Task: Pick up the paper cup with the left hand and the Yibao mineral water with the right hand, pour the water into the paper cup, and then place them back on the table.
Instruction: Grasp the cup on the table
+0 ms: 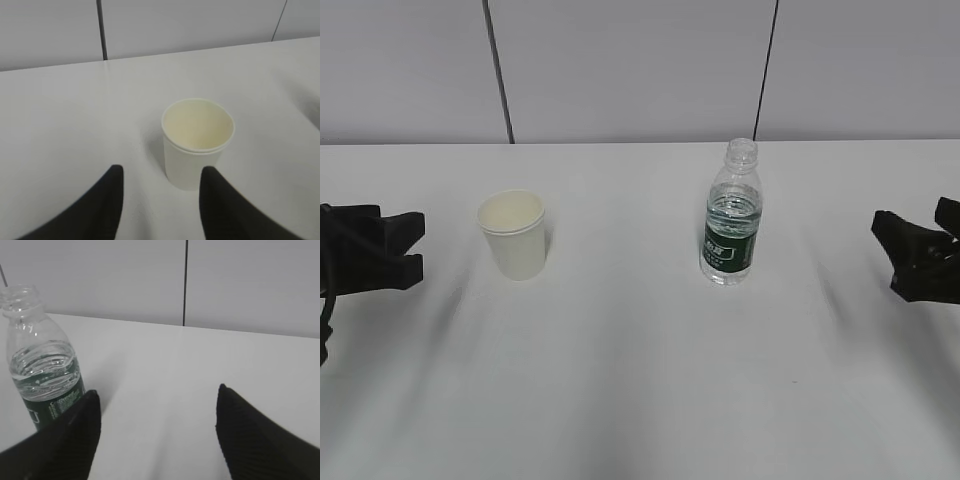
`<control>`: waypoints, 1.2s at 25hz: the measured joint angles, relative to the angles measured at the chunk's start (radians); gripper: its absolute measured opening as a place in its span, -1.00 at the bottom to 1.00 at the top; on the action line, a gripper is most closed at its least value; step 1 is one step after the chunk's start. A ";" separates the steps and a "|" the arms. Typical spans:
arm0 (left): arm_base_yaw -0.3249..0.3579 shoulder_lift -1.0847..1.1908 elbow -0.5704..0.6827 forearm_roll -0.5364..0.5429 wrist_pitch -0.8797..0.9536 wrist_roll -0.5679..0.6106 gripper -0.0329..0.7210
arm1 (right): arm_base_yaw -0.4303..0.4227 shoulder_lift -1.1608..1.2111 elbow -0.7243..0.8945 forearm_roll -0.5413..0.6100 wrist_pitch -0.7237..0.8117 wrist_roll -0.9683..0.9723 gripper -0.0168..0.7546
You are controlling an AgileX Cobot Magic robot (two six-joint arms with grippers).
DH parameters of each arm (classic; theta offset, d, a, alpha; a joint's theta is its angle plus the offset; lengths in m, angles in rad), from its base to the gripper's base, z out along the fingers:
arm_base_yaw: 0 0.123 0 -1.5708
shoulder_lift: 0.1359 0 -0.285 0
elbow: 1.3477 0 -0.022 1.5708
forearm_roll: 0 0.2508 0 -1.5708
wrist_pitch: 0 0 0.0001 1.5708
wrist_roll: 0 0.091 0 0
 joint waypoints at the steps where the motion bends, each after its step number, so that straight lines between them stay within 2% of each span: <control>1: 0.000 0.010 0.000 0.003 -0.010 0.000 -0.07 | 0.000 0.022 0.000 -0.011 -0.019 0.000 0.42; 7: 0.000 0.144 0.000 0.051 -0.125 -0.016 -0.07 | 0.000 0.126 -0.001 -0.066 -0.099 0.000 0.42; 13: 0.000 0.289 -0.001 0.063 -0.349 -0.019 -0.07 | 0.000 0.171 -0.008 -0.073 -0.103 0.000 0.42; 22: 0.000 0.502 -0.004 0.097 -0.546 -0.019 -0.07 | 0.000 0.175 -0.008 -0.074 -0.105 0.000 0.42; 30: 0.000 0.611 -0.011 0.141 -0.563 -0.020 -0.07 | 0.000 0.175 -0.008 -0.098 -0.105 0.000 0.42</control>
